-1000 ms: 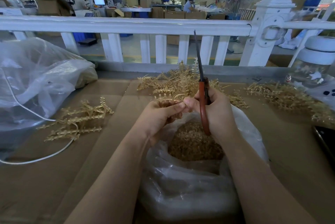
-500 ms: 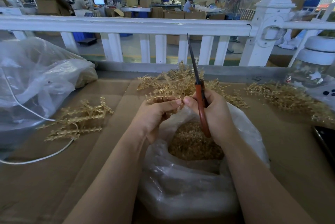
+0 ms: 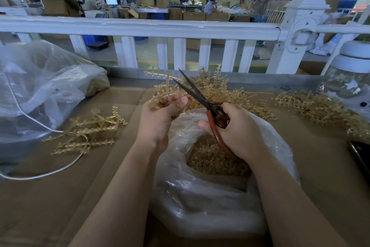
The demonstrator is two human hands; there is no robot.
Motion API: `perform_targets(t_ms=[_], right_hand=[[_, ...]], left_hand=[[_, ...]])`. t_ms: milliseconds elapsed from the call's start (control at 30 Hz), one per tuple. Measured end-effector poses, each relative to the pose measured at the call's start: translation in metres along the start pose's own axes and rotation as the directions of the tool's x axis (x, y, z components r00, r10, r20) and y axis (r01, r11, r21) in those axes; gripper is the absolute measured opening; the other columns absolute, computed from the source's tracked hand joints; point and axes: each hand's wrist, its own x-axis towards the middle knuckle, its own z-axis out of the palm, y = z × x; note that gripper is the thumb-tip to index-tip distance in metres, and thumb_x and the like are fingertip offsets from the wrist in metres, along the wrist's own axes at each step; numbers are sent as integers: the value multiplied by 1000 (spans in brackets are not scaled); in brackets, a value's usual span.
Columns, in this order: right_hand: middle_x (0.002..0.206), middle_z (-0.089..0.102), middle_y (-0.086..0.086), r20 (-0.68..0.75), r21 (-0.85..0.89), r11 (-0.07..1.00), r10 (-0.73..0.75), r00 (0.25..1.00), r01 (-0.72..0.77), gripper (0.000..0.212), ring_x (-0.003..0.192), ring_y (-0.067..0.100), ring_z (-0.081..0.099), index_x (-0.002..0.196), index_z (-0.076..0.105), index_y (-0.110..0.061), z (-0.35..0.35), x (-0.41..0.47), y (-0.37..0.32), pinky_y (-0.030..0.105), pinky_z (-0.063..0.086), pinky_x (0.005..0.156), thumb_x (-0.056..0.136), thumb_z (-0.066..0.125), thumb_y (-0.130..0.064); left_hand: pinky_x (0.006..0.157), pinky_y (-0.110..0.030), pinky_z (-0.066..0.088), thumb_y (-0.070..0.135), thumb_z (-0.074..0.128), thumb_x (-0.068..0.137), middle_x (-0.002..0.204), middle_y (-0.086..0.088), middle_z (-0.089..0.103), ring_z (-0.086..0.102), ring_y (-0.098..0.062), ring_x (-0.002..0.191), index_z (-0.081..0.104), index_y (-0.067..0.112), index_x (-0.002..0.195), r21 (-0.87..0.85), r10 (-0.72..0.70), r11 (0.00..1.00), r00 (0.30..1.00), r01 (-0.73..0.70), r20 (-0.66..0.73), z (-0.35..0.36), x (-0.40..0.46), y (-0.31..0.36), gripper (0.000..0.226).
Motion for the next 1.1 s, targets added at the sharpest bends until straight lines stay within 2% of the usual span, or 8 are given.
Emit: perform_targets(t_ms=[67, 200, 333, 533, 733, 867, 1000, 1100], right_hand=[[78, 56, -20, -10, -62, 998, -10, 1000, 9, 63, 73, -3, 54, 88, 59, -35, 0, -1, 0, 19, 40, 58, 65, 50, -93], [73, 53, -21, -36, -125, 991, -49, 998, 44, 59, 67, -5, 52, 83, 56, -34, -1, -2, -1, 15, 33, 53, 69, 49, -91], [72, 53, -21, -47, -136, 989, -63, 997, 56, 62, 67, -6, 51, 83, 58, -33, -2, -3, -1, 12, 31, 53, 68, 46, -92], [69, 49, -26, -55, -147, 987, -69, 996, 61, 55, 64, -9, 50, 85, 60, -37, -3, -3, -3, 9, 28, 51, 69, 53, -90], [72, 54, -23, -25, -107, 994, -28, 999, 25, 62, 66, -4, 53, 89, 67, -34, -3, -2, -2, 15, 34, 53, 65, 56, -90], [73, 57, -20, -18, -103, 994, -20, 1000, 18, 65, 66, -1, 55, 90, 68, -30, -3, -2, -2, 17, 38, 54, 65, 54, -89], [72, 58, -18, -30, -99, 995, -12, 999, 9, 67, 65, 2, 55, 82, 66, -28, -4, -1, -2, 19, 40, 53, 63, 53, -90], [75, 59, -16, -36, -97, 995, -21, 999, 17, 70, 66, 3, 56, 79, 66, -25, -3, -1, -1, 20, 45, 55, 60, 51, -92]], left_hand=[[65, -18, 52, 14, 78, 68, 71, 6, 70, 67, -7, 72, 68, 13, 77, 12, 5, 1000, 1000, -5, 5, -1, 0, -1, 13], [76, -27, 49, 16, 78, 70, 77, 1, 67, 63, -18, 85, 69, 14, 77, 40, 0, 999, 1000, 0, 12, -2, 1, -2, 11], [81, -33, 48, 21, 78, 64, 75, 2, 69, 63, -19, 84, 71, 19, 70, 51, 1, 999, 1000, -2, 31, -3, 1, -3, 9], [79, -29, 50, 18, 77, 68, 78, 0, 70, 64, -16, 81, 71, 13, 80, 55, -1, 998, 999, -1, 51, -4, 2, -3, 15], [74, -23, 52, 19, 77, 68, 84, -2, 70, 66, -12, 79, 70, 8, 90, 42, -7, 999, 998, 4, 56, -4, 2, -2, 26], [71, -21, 52, 19, 76, 67, 81, 0, 70, 66, -10, 77, 69, 8, 89, 49, 9, 999, 998, -12, 60, -3, 1, -1, 26], [71, -21, 53, 8, 71, 82, 77, 3, 72, 67, -10, 74, 68, 10, 87, 66, 32, 997, 997, -36, 70, -2, 1, -1, 7], [73, -22, 53, 5, 63, 92, 75, 2, 72, 66, -11, 72, 69, 12, 84, 89, 64, 994, 996, -68, 55, -3, 1, 0, 11]])
